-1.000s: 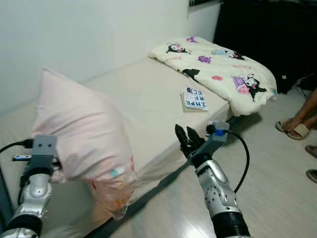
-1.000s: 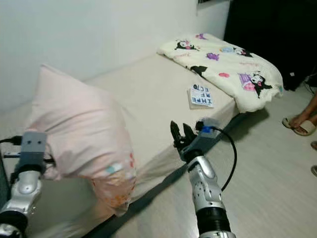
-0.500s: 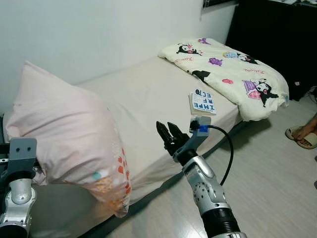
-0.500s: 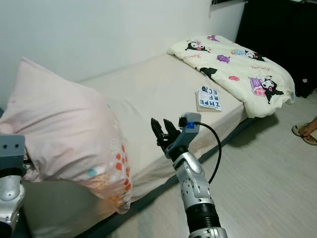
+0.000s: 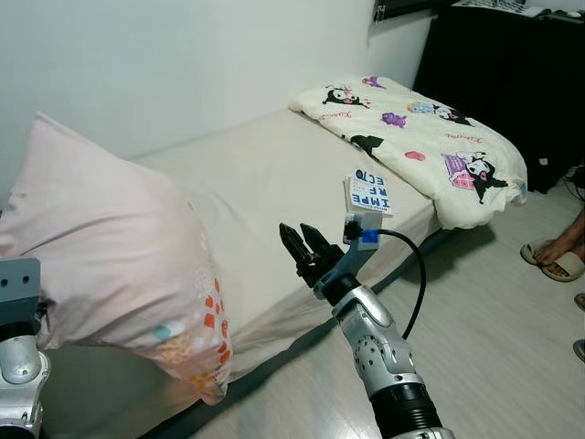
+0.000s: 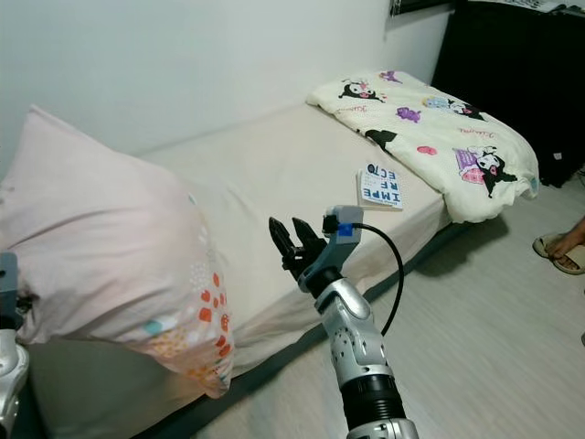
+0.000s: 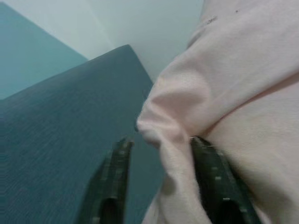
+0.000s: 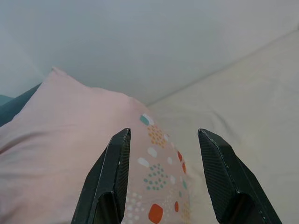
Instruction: Clean up the room
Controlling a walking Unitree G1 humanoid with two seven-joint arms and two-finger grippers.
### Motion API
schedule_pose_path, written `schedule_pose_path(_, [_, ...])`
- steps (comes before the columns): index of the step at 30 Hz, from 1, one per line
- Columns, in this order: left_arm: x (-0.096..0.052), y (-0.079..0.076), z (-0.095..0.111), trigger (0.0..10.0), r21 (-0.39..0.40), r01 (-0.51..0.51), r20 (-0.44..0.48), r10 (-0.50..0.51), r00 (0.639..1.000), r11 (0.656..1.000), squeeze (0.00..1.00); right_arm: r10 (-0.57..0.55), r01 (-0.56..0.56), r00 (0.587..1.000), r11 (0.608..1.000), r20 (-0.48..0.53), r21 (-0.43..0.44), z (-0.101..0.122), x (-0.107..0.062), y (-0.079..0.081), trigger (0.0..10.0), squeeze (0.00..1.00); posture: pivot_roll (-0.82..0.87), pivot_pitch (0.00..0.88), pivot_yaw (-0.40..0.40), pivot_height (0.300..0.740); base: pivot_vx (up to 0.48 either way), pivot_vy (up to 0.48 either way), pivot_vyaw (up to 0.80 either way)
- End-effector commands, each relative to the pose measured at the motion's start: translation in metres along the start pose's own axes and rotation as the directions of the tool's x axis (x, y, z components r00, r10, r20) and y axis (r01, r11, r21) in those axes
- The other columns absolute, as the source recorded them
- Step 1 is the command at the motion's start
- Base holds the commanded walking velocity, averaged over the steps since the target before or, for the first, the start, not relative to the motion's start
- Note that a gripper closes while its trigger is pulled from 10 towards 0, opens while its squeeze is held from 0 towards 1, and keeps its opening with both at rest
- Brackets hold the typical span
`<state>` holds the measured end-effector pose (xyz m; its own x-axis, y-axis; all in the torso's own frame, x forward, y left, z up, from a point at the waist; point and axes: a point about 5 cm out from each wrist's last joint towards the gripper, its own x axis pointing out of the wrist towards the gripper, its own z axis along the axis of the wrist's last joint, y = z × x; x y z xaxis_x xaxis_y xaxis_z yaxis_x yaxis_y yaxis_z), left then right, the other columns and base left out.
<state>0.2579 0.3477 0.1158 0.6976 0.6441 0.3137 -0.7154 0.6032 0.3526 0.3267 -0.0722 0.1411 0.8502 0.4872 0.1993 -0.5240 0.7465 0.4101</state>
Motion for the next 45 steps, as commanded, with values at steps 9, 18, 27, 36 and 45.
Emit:
schedule_pose_path(9, [-0.003, 0.004, -0.004, 10.0, 0.012, -0.030, -0.037, 0.031, 0.999, 0.999, 1.00, 0.027, -0.027, 1.000, 0.999, 0.007, 0.040, -0.001, 0.002, 0.009, 10.0, 0.00, -0.05, 0.080, -0.005, 0.740, 0.000, 0.000, 0.00])
schedule_pose_path(18, [-0.001, -0.001, 0.007, 10.0, 0.056, -0.008, 0.031, 0.006, 0.999, 0.998, 1.00, 0.029, -0.030, 0.999, 0.999, 0.014, 0.041, 0.000, 0.002, 0.009, 10.0, 0.00, -0.05, 0.081, -0.006, 0.740, 0.000, 0.000, 0.00])
schedule_pose_path(27, [0.000, -0.013, 0.023, 10.0, 0.060, 0.036, 0.097, -0.042, 0.994, 0.998, 1.00, -0.159, 0.158, 0.987, 0.987, -0.020, -0.025, -0.004, -0.001, -0.016, 10.0, 0.00, -0.05, 0.082, -0.002, 0.740, 0.000, 0.000, 0.00])
schedule_pose_path(36, [-0.002, -0.008, 0.012, 10.0, 0.147, 0.045, 0.067, -0.055, 0.996, 0.988, 0.00, -0.183, 0.183, 0.983, 0.983, 0.000, -0.020, 0.001, -0.008, -0.027, 10.0, 0.00, -0.05, 0.084, 0.007, 0.740, 0.000, 0.000, 0.00])
schedule_pose_path(45, [-0.016, -0.003, -0.015, 10.0, 0.155, 0.052, -0.063, -0.042, 0.997, 0.987, 0.00, -0.168, 0.168, 0.986, 0.986, 0.012, -0.006, 0.000, -0.007, -0.022, 10.0, 0.00, -0.04, 0.087, 0.011, 0.740, 0.000, 0.000, 0.00])
